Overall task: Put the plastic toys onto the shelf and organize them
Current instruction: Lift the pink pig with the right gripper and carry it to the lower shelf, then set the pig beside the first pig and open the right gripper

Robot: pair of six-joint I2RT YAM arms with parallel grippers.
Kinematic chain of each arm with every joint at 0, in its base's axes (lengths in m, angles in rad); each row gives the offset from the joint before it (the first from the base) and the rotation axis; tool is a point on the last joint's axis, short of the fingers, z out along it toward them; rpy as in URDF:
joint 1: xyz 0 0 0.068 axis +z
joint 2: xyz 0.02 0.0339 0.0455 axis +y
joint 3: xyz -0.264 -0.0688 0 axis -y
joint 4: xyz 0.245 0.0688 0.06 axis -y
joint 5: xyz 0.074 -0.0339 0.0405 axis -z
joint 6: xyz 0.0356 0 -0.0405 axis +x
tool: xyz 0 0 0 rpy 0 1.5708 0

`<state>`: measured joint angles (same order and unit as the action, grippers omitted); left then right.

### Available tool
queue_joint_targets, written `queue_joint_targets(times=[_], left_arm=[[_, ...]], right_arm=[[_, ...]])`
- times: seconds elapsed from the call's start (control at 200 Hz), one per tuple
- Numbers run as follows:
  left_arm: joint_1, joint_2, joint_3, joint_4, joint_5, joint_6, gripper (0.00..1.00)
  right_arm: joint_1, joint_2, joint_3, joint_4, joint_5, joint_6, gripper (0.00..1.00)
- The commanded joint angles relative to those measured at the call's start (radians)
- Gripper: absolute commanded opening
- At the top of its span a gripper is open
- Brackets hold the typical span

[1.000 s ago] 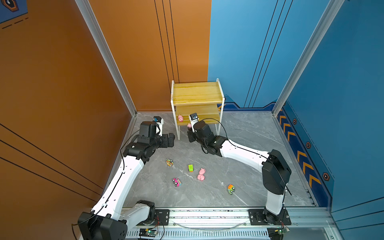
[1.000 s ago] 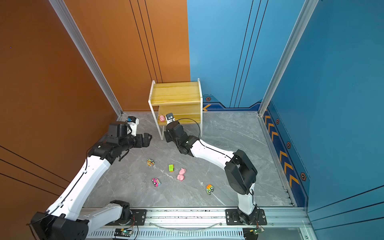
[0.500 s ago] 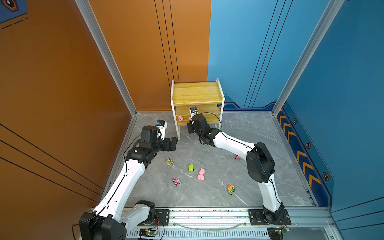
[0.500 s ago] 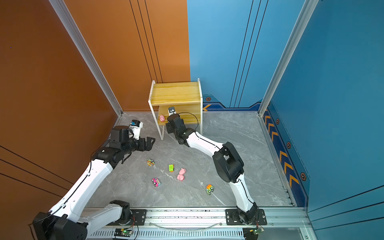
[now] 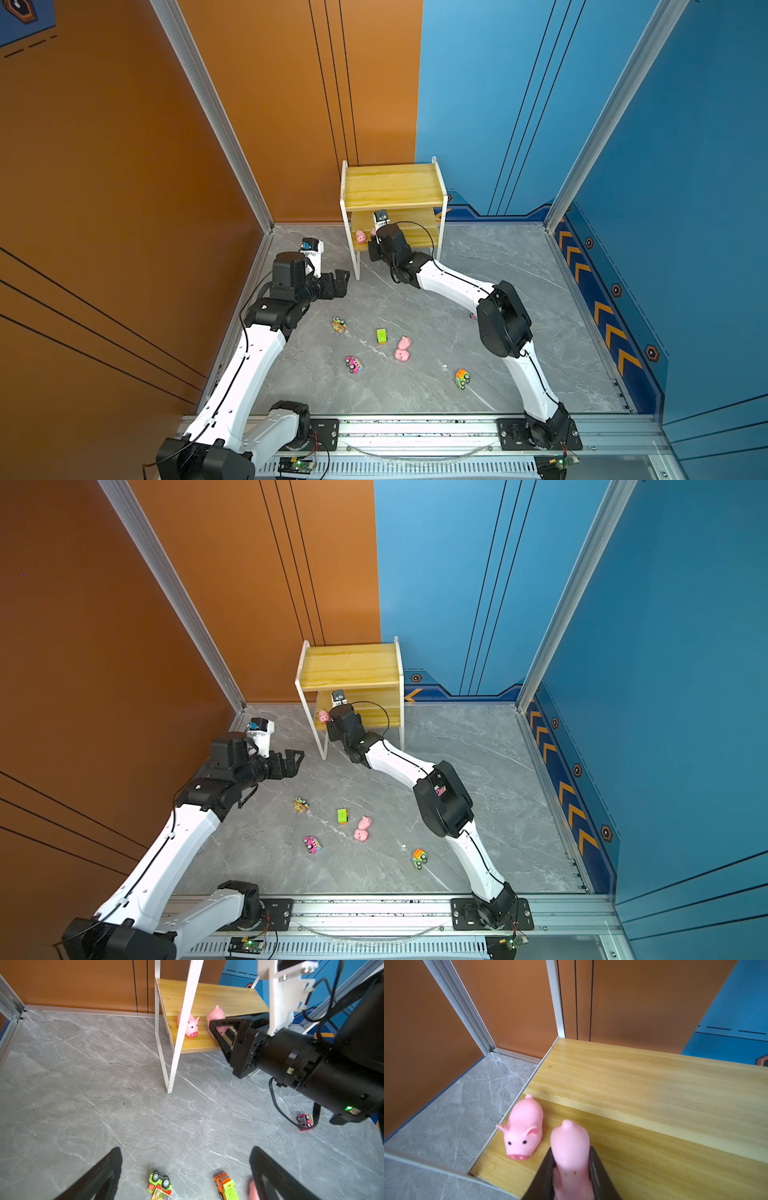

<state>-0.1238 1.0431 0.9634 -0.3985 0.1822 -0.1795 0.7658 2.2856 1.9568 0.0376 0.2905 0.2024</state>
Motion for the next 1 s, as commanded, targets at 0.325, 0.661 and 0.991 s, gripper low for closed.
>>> queue_joint_targets(times=[0.325,0.661,0.991], left_arm=[[0.020,-0.017,-0.013,0.029,0.028,-0.023,0.97],[0.025,-0.018,-0.015,0.029,0.028,-0.029,0.96],[0.033,-0.020,-0.016,0.030,0.029,-0.035,0.96]], right_arm=[[0.002,0.031,0.049,0.047,0.049,0.019,0.33],[0.008,0.016,0.050,0.054,0.067,0.012,0.44],[0.024,-0.078,-0.035,0.107,0.095,-0.011,0.55]])
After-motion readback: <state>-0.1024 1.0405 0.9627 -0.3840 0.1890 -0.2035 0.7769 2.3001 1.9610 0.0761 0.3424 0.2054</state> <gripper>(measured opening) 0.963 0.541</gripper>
